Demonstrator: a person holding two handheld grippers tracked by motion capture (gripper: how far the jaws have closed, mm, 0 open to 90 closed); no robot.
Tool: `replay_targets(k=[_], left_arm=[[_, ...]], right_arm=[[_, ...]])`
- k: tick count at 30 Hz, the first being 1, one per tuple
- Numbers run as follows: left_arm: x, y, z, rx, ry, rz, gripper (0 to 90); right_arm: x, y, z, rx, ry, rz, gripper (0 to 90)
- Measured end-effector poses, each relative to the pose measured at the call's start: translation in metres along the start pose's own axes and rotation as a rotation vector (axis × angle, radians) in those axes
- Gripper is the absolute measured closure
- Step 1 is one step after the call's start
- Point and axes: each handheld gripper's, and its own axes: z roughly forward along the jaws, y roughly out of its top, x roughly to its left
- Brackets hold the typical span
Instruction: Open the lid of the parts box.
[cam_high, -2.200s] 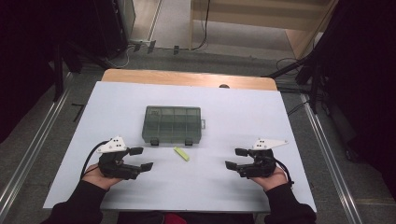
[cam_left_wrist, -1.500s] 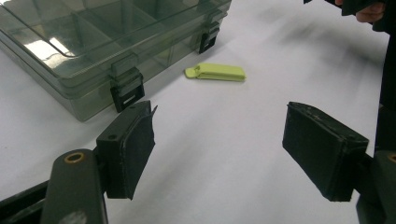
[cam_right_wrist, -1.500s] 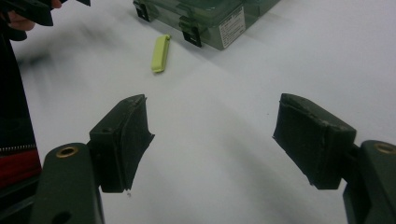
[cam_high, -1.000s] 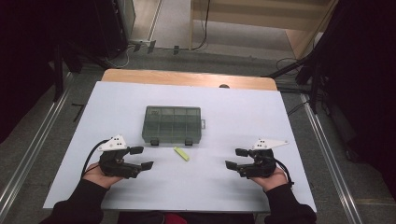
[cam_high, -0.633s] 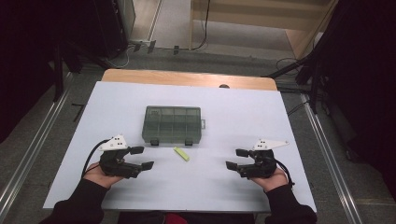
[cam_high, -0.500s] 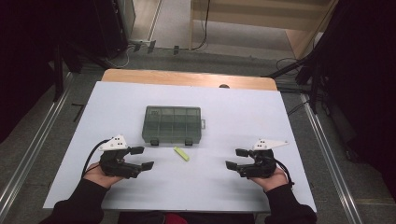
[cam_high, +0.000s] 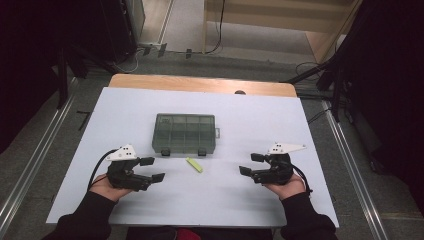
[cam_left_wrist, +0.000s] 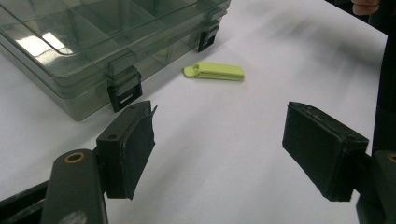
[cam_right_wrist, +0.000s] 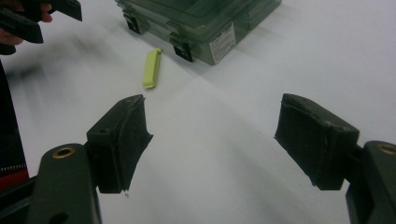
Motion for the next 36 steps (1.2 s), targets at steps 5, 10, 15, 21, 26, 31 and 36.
replay_targets(k=[5, 10, 15, 21, 26, 31, 36], left_arm=[[0.0, 0.0, 0.0, -0.001, -0.002, -0.004, 24.8], [0.0, 0.0, 0.001, 0.002, -0.002, -0.004, 24.8], [0.0, 0.0, 0.001, 0.002, -0.003, -0.005, 24.8], [0.0, 0.0, 0.001, 0.006, -0.001, -0.003, 24.8], [0.0, 0.0, 0.001, 0.005, 0.0, -0.003, 24.8], [0.001, 0.0, 0.001, 0.004, -0.002, -0.004, 24.8], [0.001, 0.0, 0.001, 0.002, -0.002, -0.005, 24.8]], right_arm=[[0.0, 0.004, 0.002, 0.003, -0.004, -0.004, 25.1], [0.001, 0.009, 0.004, 0.006, -0.006, -0.013, 25.4], [0.0, 0.012, 0.006, 0.008, -0.011, -0.022, 25.7], [0.001, 0.016, 0.009, 0.009, -0.018, -0.03, 26.5], [0.003, 0.019, 0.011, 0.005, -0.014, -0.035, 27.0], [0.003, 0.021, 0.015, 0.01, -0.008, -0.04, 27.6], [0.004, 0.024, 0.02, 0.011, -0.001, -0.045, 27.8]])
